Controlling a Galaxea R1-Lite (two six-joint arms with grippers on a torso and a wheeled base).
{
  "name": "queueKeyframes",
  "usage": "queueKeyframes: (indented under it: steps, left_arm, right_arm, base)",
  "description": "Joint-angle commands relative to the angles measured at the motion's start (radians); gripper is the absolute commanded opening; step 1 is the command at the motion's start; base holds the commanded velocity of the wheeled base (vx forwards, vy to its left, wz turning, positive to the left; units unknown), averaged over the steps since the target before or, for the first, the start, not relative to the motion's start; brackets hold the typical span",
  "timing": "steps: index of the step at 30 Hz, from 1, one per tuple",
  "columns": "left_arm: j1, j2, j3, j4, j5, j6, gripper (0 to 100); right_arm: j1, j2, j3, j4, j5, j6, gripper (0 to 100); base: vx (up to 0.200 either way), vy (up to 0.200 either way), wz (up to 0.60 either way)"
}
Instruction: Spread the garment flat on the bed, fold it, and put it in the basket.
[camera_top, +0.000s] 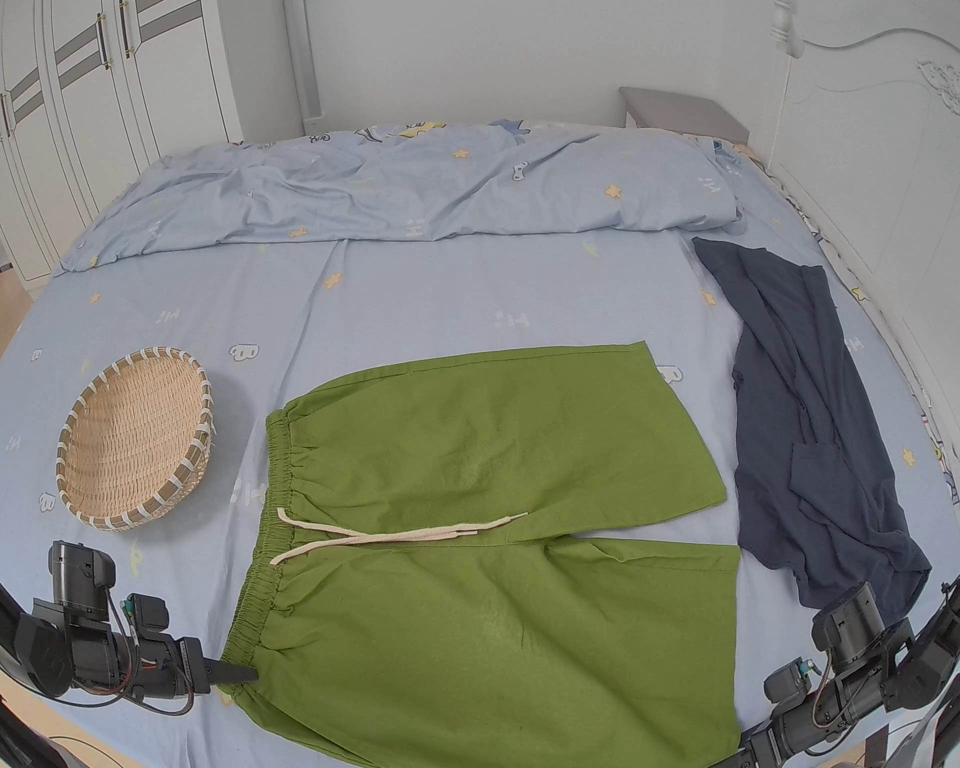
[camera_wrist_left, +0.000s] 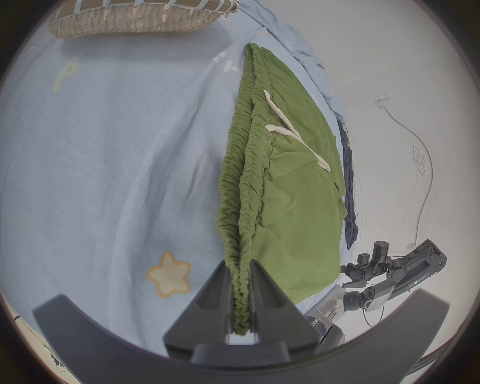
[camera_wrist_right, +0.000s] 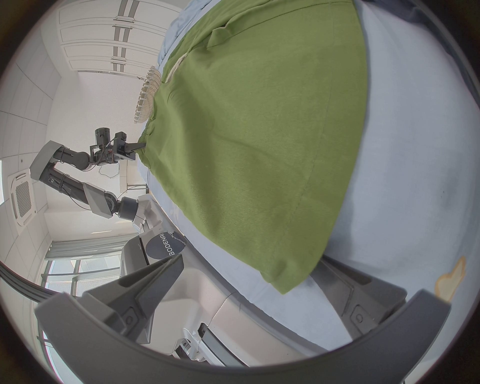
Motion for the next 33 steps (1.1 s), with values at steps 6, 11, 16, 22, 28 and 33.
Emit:
queueKeyframes:
  steps: [6,11,16,22,28,33]
  left_arm:
    - [0.001,-0.002,0.002,0.000,0.000,0.000,0]
    - [0.001,-0.002,0.002,0.000,-0.001,0.000,0]
    - [0.001,-0.002,0.002,0.000,0.000,0.000,0]
    - [0.003,0.001,0.001,0.000,0.000,0.000,0]
    - [0.009,0.001,0.002,0.000,-0.001,0.000,0]
    - [0.003,-0.002,0.014,0.003,-0.001,0.003,0]
  right_arm:
    - [0.050,0.083,0.018,-0.076,-0.001,0.005,100]
    - [0.050,0.083,0.018,-0.074,-0.001,0.005,100]
    - [0.044,0.081,0.018,-0.068,-0.004,0.003,0]
    - [0.039,0.055,0.018,0.016,-0.015,-0.003,0]
    - [-0.016,-0.020,0.018,0.127,-0.024,-0.011,0]
    - [-0.050,-0.042,0.018,0.125,-0.021,-0.017,0]
  base:
    - [0.000,0.000,0.00]
    - [0.000,0.000,0.00]
    - [0.000,0.000,0.00]
    - [0.000,0.000,0.00]
    - [0.000,0.000,0.00]
    - [0.000,0.000,0.00]
